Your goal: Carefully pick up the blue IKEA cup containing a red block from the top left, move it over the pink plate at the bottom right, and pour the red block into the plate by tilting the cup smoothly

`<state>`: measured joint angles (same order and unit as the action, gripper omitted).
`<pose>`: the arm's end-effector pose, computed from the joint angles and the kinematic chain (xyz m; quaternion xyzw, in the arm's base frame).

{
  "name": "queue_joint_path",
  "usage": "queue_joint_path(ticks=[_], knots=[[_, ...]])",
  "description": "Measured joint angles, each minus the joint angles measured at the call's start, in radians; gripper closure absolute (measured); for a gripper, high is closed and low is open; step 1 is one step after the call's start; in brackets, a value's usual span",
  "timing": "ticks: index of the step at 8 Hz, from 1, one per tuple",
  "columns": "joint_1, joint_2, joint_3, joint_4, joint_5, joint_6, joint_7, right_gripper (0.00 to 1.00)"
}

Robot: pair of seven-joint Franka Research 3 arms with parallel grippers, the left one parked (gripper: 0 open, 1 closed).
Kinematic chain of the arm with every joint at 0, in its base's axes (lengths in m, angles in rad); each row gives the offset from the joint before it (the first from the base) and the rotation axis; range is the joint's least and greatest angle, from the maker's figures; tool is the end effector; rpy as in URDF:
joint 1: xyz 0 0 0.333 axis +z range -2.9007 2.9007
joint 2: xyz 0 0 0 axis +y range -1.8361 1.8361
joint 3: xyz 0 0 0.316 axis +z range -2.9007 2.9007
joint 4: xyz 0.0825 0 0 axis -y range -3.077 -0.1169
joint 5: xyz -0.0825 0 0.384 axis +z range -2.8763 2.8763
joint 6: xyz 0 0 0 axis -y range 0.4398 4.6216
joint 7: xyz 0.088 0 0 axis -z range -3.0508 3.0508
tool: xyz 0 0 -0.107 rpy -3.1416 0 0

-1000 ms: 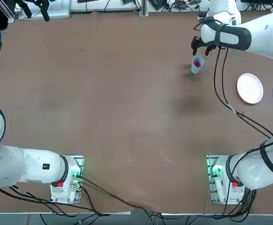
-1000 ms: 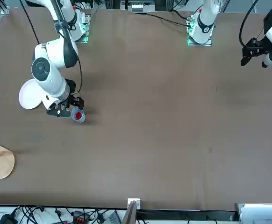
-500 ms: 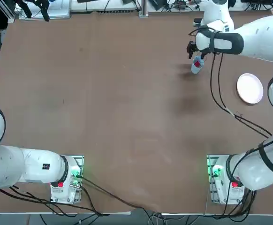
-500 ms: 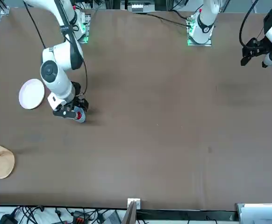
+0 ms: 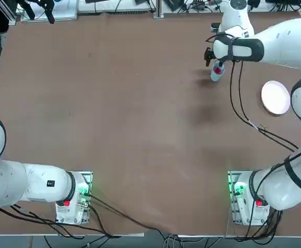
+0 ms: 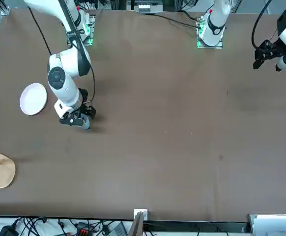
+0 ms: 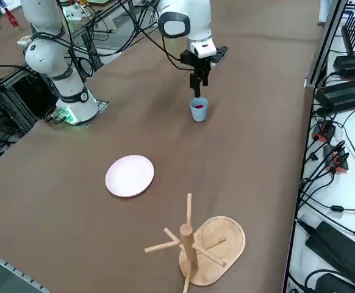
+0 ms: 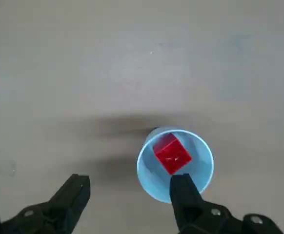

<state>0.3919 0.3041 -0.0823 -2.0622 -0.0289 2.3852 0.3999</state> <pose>0.5627 0.1809 0.2886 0.9992 -0.0327 0.0170 0.0175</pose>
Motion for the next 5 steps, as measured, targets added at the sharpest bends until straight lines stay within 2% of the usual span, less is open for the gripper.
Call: queue_joint_path(ticks=[5], knots=[[0.0,0.044,-0.006,0.0,0.0,0.04,0.0,0.0]])
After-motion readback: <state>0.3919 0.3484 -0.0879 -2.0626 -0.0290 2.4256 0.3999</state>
